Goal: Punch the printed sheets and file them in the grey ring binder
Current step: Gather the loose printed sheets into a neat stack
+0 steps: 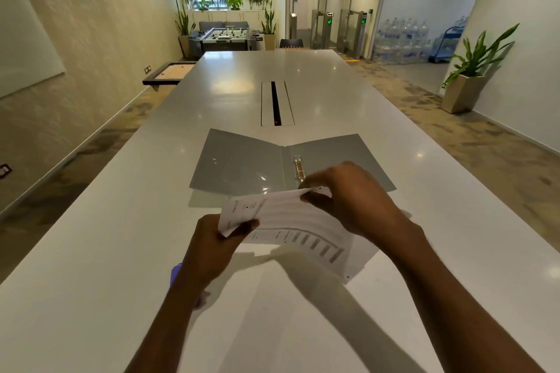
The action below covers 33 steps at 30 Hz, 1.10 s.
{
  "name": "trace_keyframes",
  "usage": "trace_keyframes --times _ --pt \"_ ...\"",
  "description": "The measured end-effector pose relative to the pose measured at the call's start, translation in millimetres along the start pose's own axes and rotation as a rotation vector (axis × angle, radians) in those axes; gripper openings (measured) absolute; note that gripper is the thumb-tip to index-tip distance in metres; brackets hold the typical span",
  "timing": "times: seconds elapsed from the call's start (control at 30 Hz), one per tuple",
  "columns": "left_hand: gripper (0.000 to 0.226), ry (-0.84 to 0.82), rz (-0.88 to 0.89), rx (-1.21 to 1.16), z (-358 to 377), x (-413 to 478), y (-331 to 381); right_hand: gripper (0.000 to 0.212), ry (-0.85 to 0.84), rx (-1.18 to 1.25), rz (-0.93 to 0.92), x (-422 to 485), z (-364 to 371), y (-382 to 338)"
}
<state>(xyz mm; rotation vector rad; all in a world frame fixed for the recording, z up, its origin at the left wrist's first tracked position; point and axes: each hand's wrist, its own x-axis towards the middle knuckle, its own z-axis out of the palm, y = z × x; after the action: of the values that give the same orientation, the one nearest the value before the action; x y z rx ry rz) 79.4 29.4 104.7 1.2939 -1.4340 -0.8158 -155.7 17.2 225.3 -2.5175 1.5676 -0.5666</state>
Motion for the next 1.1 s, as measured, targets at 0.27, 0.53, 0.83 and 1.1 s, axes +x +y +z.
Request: trace_keyframes --times 0.27,0.53,0.83,1.1 --pt "0.085 0.213 -0.060 -0.118 -27 1 10 0.014 0.176 0.524 0.133 -8 0 35" --pt "0.031 -0.034 -0.379 -0.415 -18 -21 -3 0.025 0.191 1.218 0.504 -27 60 53" --pt "0.012 0.080 -0.506 -0.401 -26 -43 -20 0.026 -0.047 1.300 0.618 -40 116 55" --pt "0.008 0.399 -0.444 0.010 -51 -58 -51 0.021 -0.082 1.249 0.710 -58 153 64"
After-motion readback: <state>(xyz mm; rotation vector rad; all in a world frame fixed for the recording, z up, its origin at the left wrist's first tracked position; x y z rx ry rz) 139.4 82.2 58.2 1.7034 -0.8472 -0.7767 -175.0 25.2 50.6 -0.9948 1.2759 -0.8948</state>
